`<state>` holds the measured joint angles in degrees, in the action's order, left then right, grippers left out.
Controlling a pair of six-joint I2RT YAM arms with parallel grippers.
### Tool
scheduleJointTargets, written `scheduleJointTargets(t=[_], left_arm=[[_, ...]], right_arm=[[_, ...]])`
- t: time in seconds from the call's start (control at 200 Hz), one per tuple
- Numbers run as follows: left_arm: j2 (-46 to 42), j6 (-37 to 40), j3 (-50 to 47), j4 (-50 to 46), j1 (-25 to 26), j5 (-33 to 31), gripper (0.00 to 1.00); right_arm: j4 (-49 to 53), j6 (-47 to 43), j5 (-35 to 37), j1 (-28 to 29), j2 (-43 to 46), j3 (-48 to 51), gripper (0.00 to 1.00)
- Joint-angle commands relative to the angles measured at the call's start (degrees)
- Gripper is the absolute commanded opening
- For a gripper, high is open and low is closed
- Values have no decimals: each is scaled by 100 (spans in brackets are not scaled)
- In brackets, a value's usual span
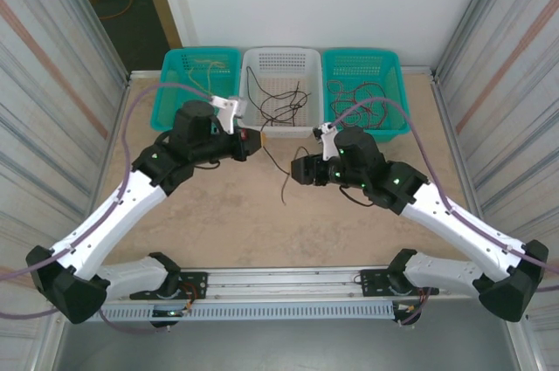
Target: Untangle the cables
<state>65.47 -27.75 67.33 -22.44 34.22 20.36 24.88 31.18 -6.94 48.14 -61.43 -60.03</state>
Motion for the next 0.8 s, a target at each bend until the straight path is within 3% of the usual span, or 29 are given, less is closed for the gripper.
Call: scheduleJointTargets(t=[0.0, 0.381, 0.451, 0.521, 0.581, 0.797], left_arm=[[-70, -99, 160, -50, -196, 675, 0], [-35, -108, 302, 240, -346, 1412, 0], [-9, -88, 361, 225, -346, 1479, 0], [-6, -80, 408, 205, -354, 1449, 0], [-8, -81, 421, 220, -371, 1436, 0], [-6, -157, 364, 319, -433, 1420, 0]], right_arm=[[-164, -322, 113, 270, -147, -335, 53], [113, -489, 736, 776, -657, -813, 56], [78, -489, 729, 783, -694, -793, 48], [20, -481, 696, 793, -725, -791, 29], [-22, -487, 686, 807, -730, -793, 19], [-88, -516, 763, 811, -647, -823, 0]])
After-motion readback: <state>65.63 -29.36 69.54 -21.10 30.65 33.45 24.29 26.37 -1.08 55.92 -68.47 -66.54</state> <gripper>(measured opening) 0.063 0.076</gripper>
